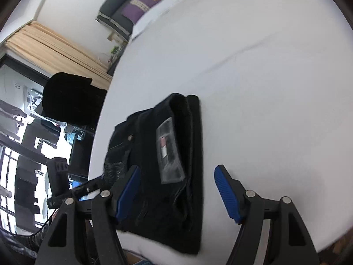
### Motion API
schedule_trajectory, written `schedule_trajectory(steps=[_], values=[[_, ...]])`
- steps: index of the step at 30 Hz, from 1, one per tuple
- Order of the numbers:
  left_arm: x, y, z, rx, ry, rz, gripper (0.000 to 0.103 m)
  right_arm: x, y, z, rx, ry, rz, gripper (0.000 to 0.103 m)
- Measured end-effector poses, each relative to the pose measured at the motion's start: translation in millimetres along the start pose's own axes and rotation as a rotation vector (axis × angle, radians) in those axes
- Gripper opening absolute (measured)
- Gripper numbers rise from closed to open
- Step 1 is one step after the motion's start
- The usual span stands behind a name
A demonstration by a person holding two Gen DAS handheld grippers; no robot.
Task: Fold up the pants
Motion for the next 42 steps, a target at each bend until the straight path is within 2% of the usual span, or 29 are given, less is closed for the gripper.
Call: schedule_trajectory(steps=[2,4,5,6,8,13,16,17,25,32,37,42], values=[[0,16,13,0.004,0.049,-0.033,0.097,0,17,0,-0.019,0.003,-0.042,0.073],[2,30,20,-0.036,0.092,-0.052,0.095,0,30,-5,-0.003,-0.029,-0.059,0.073],[1,33,23,-0.043,0.106,-0.051,0.087,0,33,-8,0.0,-0.044,-0.064,0.072],[0,34,26,-0.051,0.112,-0.054,0.082,1,36,-11,0.003,-0.055,-0.071,0.069],[-1,36,28,-0.06,0.119,-0.06,0.076,3,42,-11,0.044,-0.065,-0.092,0.052],[-2,38,33,-0.074,0.142,-0.053,0.067,5,39,-11,0.081,-0.07,-0.089,0.038],[-2,36,38,-0.087,0.162,-0.04,0.057,6,38,-17,0.13,-0.101,-0.077,0.03],[-3,35,38,-0.093,0.163,-0.034,0.05,6,37,-18,0.148,-0.113,-0.071,0.028],[-3,28,34,-0.075,0.159,-0.022,0.038,4,26,-35,0.268,-0.219,-0.031,0.021],[-1,22,32,-0.044,0.136,-0.012,0.029,4,16,-67,0.306,-0.313,-0.004,0.019],[-7,11,26,-0.003,0.105,0.004,0.025,-5,8,-98,0.298,-0.354,0.025,0.019],[-18,-13,16,0.011,0.074,0.061,0.024,-25,5,-141,0.264,-0.43,0.047,0.019]])
Point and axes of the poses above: each gripper's, at about its wrist camera, not at the fingertips, and y roughly the way its jaws point, z to its right, x to its underside, the point moved 9 cm from there along y, roughly the way its jaws point, and after that the axes turned 1 degree about -y, right-handed, at the moved point
